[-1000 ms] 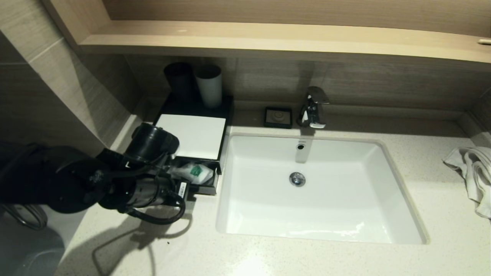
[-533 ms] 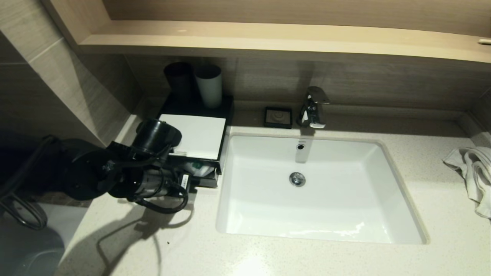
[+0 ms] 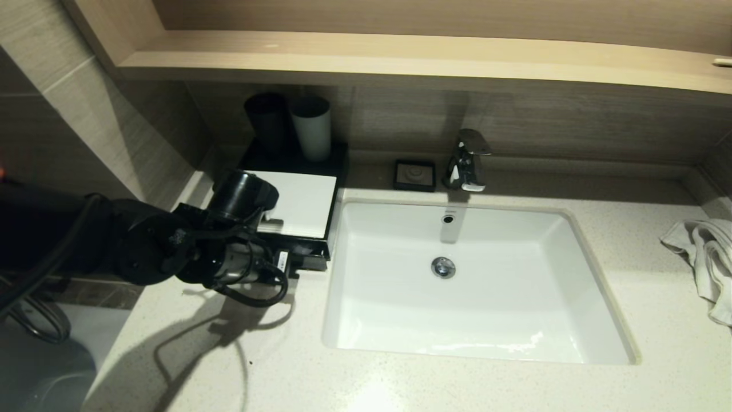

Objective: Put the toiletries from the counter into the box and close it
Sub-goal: Close the drawer

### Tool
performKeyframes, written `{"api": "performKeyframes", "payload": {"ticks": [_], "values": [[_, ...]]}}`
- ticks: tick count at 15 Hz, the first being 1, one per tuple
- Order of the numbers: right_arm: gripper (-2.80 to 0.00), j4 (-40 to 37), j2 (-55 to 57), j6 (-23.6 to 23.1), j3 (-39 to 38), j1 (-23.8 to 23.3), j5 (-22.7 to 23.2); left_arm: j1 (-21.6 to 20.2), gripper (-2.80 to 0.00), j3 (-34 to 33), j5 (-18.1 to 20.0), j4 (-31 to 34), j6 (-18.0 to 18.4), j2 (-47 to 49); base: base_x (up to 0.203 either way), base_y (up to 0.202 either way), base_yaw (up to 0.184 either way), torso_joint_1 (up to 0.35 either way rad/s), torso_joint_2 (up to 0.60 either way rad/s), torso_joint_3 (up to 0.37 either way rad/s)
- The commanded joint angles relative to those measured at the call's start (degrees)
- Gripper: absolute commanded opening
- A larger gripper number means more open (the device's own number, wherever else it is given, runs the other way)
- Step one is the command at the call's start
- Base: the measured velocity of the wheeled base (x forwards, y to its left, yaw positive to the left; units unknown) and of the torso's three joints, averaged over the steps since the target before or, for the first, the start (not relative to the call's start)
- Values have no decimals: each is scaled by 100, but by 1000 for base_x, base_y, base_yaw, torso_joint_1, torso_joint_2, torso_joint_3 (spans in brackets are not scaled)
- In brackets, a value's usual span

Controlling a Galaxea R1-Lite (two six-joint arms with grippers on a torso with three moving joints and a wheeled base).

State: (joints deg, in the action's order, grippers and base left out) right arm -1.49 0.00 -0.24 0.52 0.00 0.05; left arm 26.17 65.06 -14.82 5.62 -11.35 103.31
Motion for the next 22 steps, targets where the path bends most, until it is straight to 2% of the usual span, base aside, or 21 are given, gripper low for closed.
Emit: {"api": "performKeyframes", "payload": {"ticks": [1,16,19,22], "values": [[-280,-1,0,-2,0,-5,-1,2,-280,129,-12,1,-8,58,0,0,0,0,0,0],[-280,-1,0,-2,0,0,-5,2,-280,719,-56,-40,-43,238,0,0,0,0,0,0],[-280,-1,0,-2,0,0,4,2,-280,633,-64,21,-26,12,0,0,0,0,0,0],[-280,-1,0,-2,0,0,-5,2,-280,247,-72,108,-17,-381,0,0,0,0,0,0]]}}
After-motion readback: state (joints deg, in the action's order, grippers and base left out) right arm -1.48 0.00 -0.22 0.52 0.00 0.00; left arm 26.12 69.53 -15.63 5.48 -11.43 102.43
